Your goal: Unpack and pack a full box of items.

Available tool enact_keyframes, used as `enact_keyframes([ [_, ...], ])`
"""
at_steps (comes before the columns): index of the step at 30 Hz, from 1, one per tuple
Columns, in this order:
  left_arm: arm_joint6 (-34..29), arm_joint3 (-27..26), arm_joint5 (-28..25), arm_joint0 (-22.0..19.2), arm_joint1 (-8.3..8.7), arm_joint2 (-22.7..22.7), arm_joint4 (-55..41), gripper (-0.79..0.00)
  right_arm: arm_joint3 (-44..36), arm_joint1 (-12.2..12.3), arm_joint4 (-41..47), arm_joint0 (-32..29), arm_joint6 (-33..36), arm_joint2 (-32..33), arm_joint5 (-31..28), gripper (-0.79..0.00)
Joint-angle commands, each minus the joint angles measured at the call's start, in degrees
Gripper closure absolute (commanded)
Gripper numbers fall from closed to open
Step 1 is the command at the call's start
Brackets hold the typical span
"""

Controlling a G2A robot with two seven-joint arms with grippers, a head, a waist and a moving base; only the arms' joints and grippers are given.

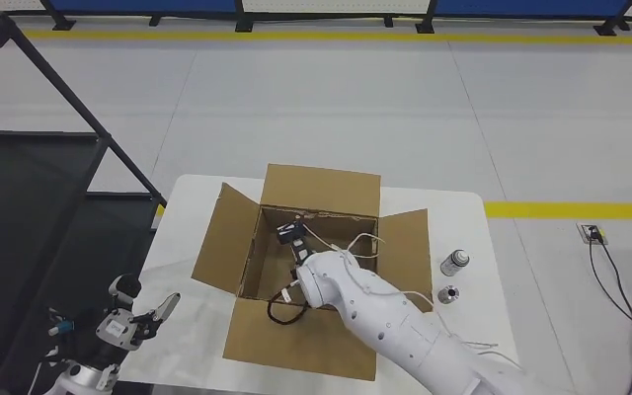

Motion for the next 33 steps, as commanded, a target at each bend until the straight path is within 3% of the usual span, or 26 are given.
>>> enact_keyframes([
  [1,-0.01,0.0,0.0,0.0,0.0,0.0,0.0,-0.785,2.75,-1.12,1.01,0.79,0.16,-0.38,-1.24,-0.446],
  [4,-0.01,0.0,0.0,0.0,0.0,0.0,0.0,-0.785,5.58,-2.35,2.07,1.53,0.03,-0.44,-2.34,-0.622],
  [6,-0.01,0.0,0.0,0.0,0.0,0.0,0.0,-0.785,6.92,-2.94,2.42,1.87,-0.33,-0.29,-2.93,-0.69],
  [10,-0.01,0.0,0.0,0.0,0.0,0.0,0.0,-0.785,7.17,-3.48,2.21,1.89,-0.98,0.28,-3.78,-0.779],
  [14,-0.01,0.0,0.0,0.0,0.0,0.0,0.0,-0.785,2.49,-2.63,-0.29,0.58,-0.72,1.54,-3.05,-0.785],
  [17,-0.01,0.0,0.0,0.0,0.0,0.0,0.0,-0.785,-6.35,-0.77,-5.37,-2.24,1.08,2.95,-0.2,-0.785],
  [23,-0.01,0.0,0.0,0.0,0.0,0.0,0.0,-0.785,-34.41,5.56,-21.04,-13.37,10.03,11.17,3.0,-0.785],
  [28,-0.01,0.0,0.0,0.0,0.0,0.0,0.0,-0.785,-60.0,10.91,-31.55,-28.62,15.88,27.75,-1.92,-0.785],
  [33,-0.01,0.0,0.0,0.0,0.0,0.0,0.0,-0.785,-73.86,13.55,-28.92,-42.46,15.77,48.51,-7.24,-0.785],
])
